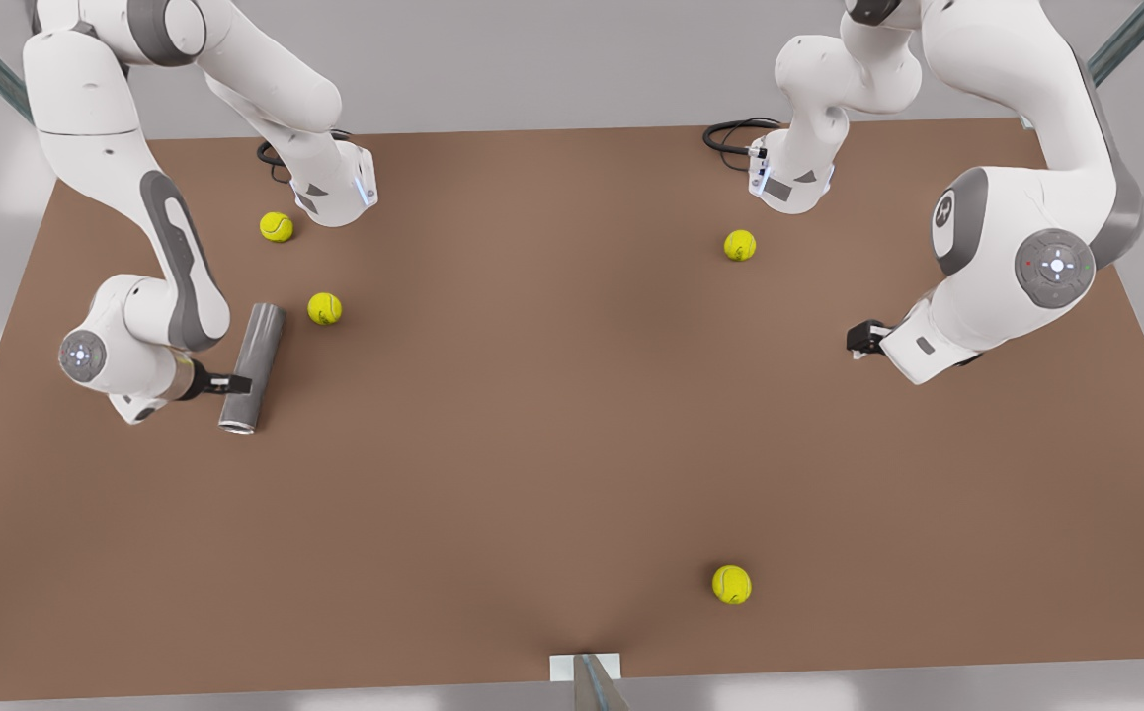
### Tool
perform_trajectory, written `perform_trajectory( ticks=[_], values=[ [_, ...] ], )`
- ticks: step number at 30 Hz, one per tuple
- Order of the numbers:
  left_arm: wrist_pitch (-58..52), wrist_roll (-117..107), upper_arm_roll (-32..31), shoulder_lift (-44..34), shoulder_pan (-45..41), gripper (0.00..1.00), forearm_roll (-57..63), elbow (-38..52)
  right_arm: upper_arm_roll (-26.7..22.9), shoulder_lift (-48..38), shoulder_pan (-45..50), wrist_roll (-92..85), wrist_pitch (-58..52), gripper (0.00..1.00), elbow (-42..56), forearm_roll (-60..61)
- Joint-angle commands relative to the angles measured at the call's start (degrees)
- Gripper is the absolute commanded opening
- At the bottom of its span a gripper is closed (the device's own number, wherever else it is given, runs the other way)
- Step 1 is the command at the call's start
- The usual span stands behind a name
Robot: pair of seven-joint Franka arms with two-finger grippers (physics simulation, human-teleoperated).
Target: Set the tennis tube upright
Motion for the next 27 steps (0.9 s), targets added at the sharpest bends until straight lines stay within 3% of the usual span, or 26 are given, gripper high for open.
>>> perform_trajectory(
  ticks=[1,4,27],
  values=[
    [0.0,0.0,0.0,0.0,0.0,1.0,0.0,0.0,0.0,-0.1,0.0,0.0,0.3,1.0,-0.3,0.0],
    [-0.1,0.0,0.0,0.0,0.0,1.0,-0.1,0.0,0.4,-0.2,-0.9,-1.2,10.7,1.0,-6.6,0.0],
    [-0.4,-0.1,-0.3,0.3,0.4,1.0,-0.1,-0.1,0.4,-0.3,-2.2,-1.3,17.8,1.0,-13.6,0.1]
  ],
)
